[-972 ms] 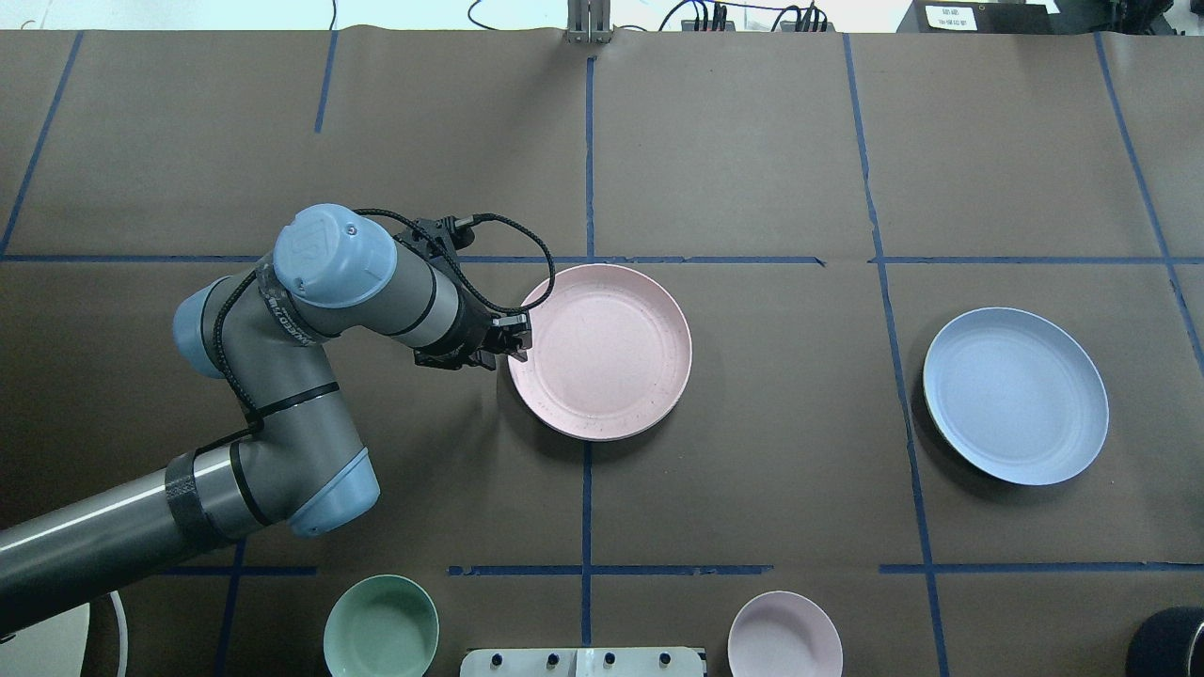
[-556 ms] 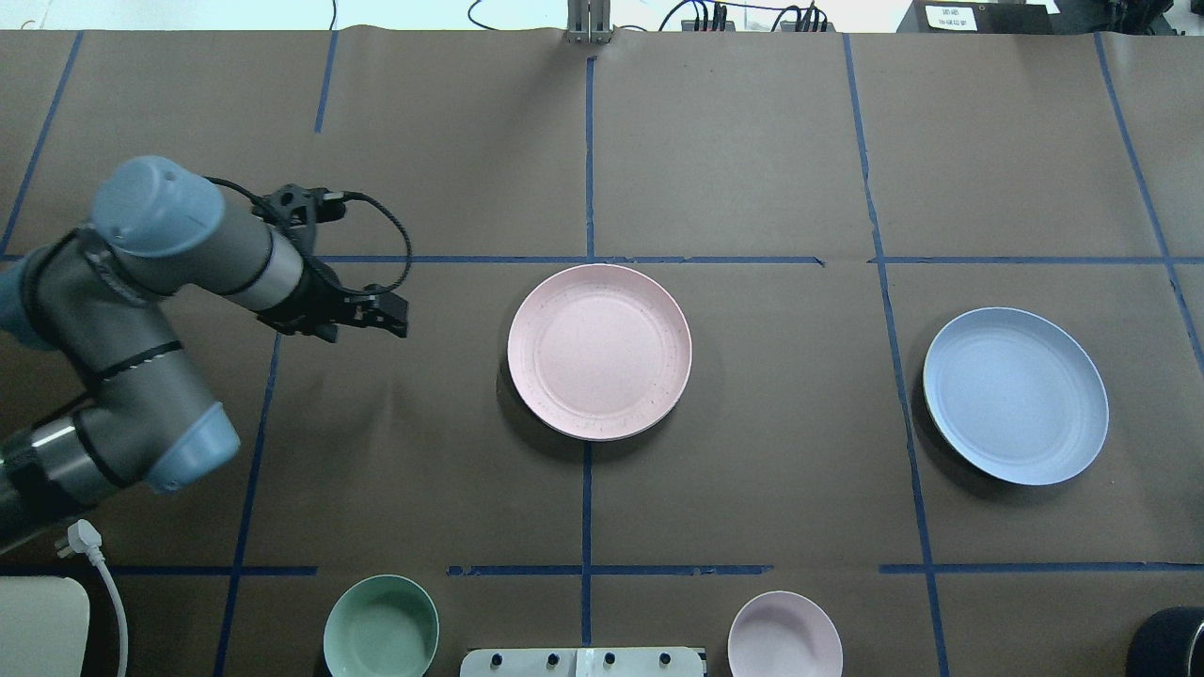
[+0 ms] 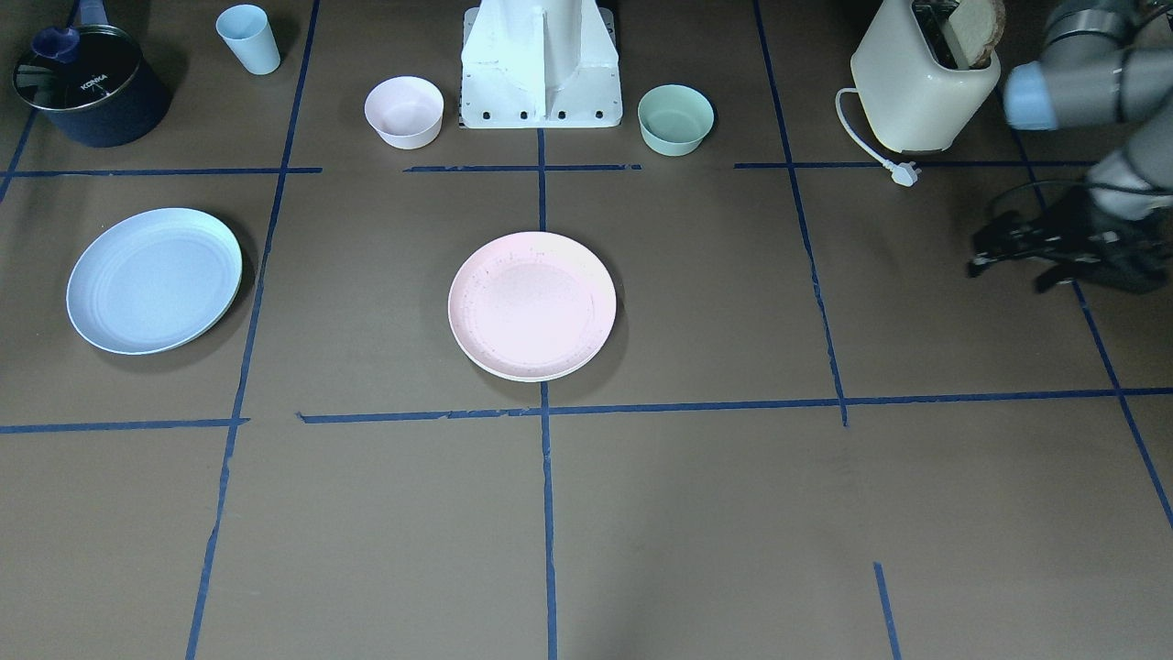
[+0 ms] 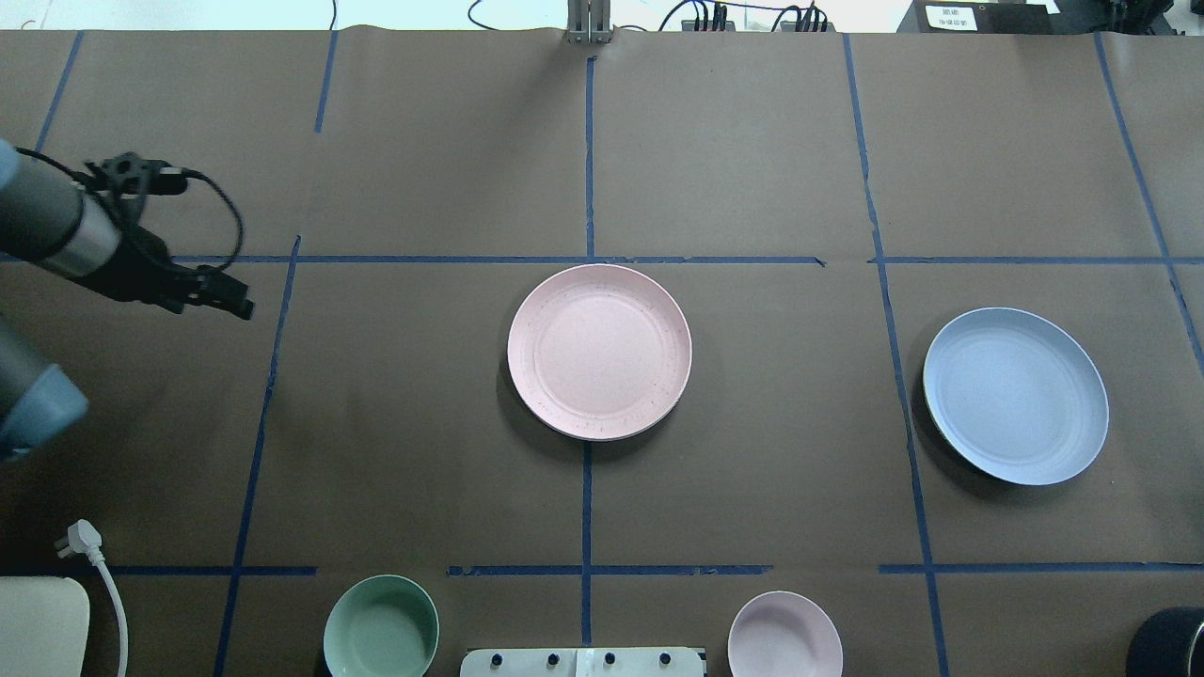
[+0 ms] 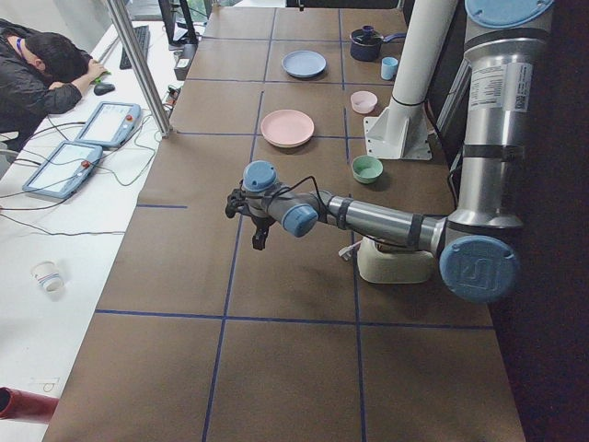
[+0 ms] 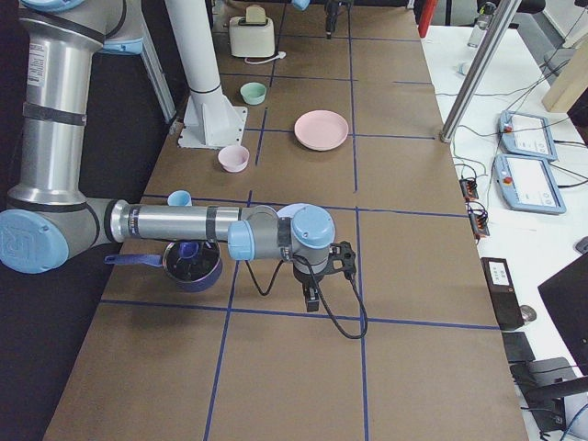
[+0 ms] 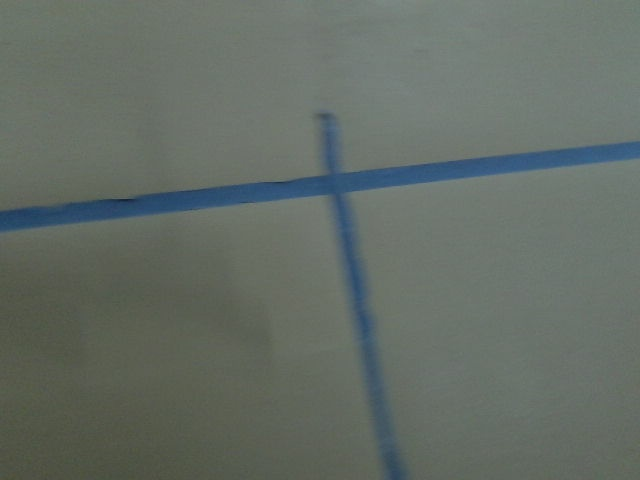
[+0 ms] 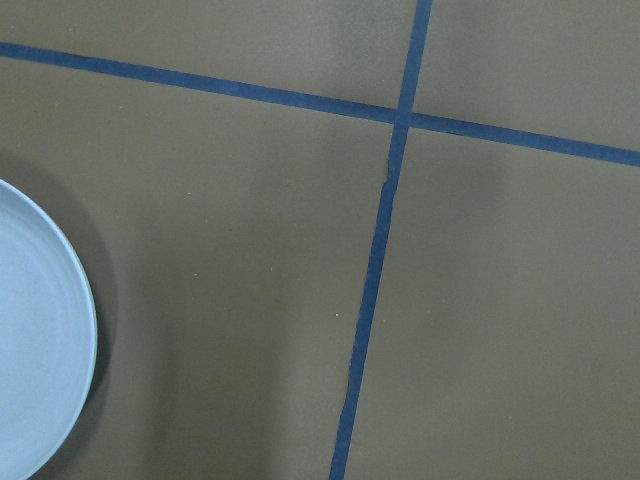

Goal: Stack three plates with pink and blue
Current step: 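Withdraw the open left gripper away from the stacked plates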

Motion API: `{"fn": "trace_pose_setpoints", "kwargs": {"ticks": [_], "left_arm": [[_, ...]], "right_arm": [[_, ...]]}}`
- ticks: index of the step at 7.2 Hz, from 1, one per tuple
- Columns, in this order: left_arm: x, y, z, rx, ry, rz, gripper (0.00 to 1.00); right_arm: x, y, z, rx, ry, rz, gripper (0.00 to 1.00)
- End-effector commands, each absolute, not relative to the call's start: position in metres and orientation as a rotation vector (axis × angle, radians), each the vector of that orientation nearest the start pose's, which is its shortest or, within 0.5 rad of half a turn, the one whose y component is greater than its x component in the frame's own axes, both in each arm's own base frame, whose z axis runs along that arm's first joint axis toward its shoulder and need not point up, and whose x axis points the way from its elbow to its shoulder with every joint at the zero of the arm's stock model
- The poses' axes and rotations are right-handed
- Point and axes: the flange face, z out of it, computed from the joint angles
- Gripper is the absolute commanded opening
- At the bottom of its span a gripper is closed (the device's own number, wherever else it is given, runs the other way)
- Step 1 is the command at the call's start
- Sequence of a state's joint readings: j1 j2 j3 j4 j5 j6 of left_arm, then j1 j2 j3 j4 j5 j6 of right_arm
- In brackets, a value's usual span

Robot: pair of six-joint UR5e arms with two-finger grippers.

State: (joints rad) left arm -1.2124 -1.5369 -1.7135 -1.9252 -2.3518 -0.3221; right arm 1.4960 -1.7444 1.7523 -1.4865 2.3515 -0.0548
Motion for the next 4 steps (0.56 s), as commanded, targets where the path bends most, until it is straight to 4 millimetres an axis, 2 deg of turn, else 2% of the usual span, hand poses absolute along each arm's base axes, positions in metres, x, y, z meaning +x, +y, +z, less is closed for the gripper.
{"fn": "trace_pose_setpoints", "kwargs": {"ticks": [1, 2, 3, 4], "left_arm": [[-0.007, -0.472, 0.608, 0.065, 0.809, 0.236, 1.00], [-0.027, -0.457, 0.618, -0.033, 0.808, 0.191, 1.00], [-0.041, -0.433, 0.639, -0.046, 0.814, 0.181, 1.00], [-0.041, -0.429, 0.643, -0.013, 0.815, 0.190, 1.00]], "right_arm": [[0.031, -0.430, 0.637, 0.083, -0.782, -0.160, 1.00], [0.031, -0.430, 0.637, 0.083, -0.782, -0.158, 1.00], [0.024, -0.431, 0.633, 0.051, -0.802, -0.094, 1.00], [-0.006, -0.431, 0.628, 0.064, -0.834, -0.046, 1.00]]}}
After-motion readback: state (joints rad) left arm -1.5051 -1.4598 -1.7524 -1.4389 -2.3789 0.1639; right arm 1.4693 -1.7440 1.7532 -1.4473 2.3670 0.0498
